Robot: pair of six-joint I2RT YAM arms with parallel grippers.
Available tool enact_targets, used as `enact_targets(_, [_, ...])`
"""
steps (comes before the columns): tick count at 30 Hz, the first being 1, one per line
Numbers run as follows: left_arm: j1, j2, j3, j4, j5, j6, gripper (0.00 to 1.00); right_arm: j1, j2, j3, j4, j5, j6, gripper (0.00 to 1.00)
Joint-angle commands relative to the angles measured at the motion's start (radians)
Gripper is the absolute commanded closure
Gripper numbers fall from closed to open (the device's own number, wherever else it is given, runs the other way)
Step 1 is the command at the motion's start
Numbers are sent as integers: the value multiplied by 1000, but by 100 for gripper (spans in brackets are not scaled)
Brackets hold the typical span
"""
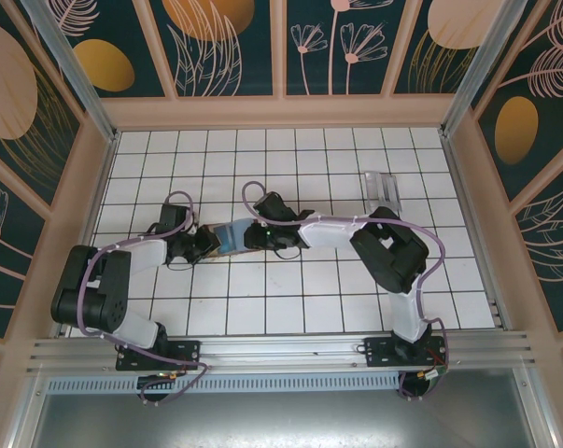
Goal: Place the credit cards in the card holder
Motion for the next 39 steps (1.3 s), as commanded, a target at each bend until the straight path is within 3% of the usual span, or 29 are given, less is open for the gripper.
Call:
enact_targets(1, [-19, 29, -34, 31, 39, -35, 92, -7, 4, 66, -45, 17, -5, 62])
enact_targets(12, [-22, 44, -29, 35, 60, -32, 95, -6, 33, 62, -47, 8, 7, 62])
enact_targets(24, [-23, 54, -20, 28, 63, -23, 95, -7, -15, 63, -150, 147, -33, 60])
enact_targets(39, [-22, 70, -17, 27, 66, -18, 96, 12, 4, 86, -97, 108, -77, 61])
